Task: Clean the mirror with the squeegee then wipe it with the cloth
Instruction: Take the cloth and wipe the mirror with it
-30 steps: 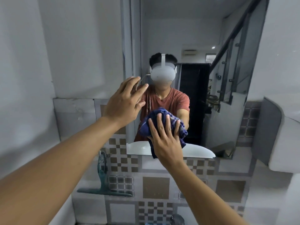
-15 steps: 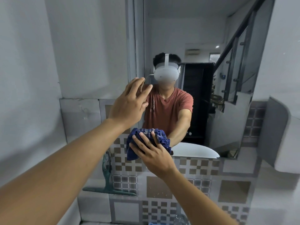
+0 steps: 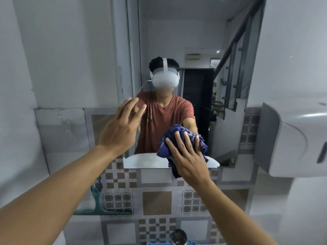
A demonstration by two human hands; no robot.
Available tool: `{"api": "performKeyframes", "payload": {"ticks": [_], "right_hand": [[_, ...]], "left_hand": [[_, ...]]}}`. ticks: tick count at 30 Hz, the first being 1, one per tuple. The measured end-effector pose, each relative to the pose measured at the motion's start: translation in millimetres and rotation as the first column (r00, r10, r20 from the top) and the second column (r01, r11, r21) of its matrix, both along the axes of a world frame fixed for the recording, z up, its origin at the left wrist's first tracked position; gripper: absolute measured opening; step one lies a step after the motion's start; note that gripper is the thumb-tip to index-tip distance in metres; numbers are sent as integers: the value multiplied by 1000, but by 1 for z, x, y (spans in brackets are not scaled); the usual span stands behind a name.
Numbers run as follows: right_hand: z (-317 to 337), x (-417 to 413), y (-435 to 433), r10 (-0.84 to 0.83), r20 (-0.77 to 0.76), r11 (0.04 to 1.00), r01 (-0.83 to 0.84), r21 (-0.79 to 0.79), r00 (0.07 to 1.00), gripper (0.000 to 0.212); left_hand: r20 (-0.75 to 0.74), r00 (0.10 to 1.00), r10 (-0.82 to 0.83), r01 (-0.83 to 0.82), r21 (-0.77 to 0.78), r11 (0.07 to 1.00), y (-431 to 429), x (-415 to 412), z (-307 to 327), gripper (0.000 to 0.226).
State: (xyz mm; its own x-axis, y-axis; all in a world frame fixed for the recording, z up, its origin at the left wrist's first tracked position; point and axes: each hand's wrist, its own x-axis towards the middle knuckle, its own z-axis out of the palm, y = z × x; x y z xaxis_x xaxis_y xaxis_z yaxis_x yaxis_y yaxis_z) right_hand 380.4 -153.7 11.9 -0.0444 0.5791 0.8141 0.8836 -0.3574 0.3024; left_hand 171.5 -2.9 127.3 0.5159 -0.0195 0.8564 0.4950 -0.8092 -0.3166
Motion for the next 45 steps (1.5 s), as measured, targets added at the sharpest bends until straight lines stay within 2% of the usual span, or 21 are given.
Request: {"api": "performKeyframes", "payload": {"ticks": [5, 9, 16, 18, 23, 27, 30, 38, 45], "right_hand": [[1, 30, -28, -65, -204, 989, 90, 114, 977, 60], [-7, 48, -48, -37, -387, 975, 119, 189, 921, 63], [-35, 57, -66, -9, -553, 959, 163, 231, 833, 70], [-46, 57, -66, -35, -556, 958, 187, 219, 830, 68], [-66, 59, -63, -112, -395, 978, 172, 120, 912, 63], [-67, 57, -53, -88, -115, 994, 94, 48, 989, 71], [-66, 48, -36, -17, 71, 999, 20, -42, 997, 74], [-43, 2, 6, 120, 223, 988, -95, -122, 967, 69], [-27, -39, 44, 245, 288, 957, -184, -224, 926, 56]], "left_hand": [[-2, 1000, 23, -23, -34, 999, -5, 1, -1, 56], [-9, 999, 35, -35, -4, 999, -4, 0, 5, 60], [-21, 999, 27, -27, -24, 999, -4, -1, 7, 61], [-16, 1000, 13, -14, -20, 1000, -3, -2, 8, 58], [-13, 1000, 22, -22, -19, 1000, 0, -4, 13, 59], [-17, 1000, 5, -6, -12, 1000, 1, -2, 13, 58], [-12, 1000, 7, -7, -12, 1000, 1, -1, 10, 57], [-57, 998, 33, -29, 70, 997, 10, -8, 20, 62], [-78, 997, 14, -13, 5, 1000, 8, -11, 24, 67]]}}
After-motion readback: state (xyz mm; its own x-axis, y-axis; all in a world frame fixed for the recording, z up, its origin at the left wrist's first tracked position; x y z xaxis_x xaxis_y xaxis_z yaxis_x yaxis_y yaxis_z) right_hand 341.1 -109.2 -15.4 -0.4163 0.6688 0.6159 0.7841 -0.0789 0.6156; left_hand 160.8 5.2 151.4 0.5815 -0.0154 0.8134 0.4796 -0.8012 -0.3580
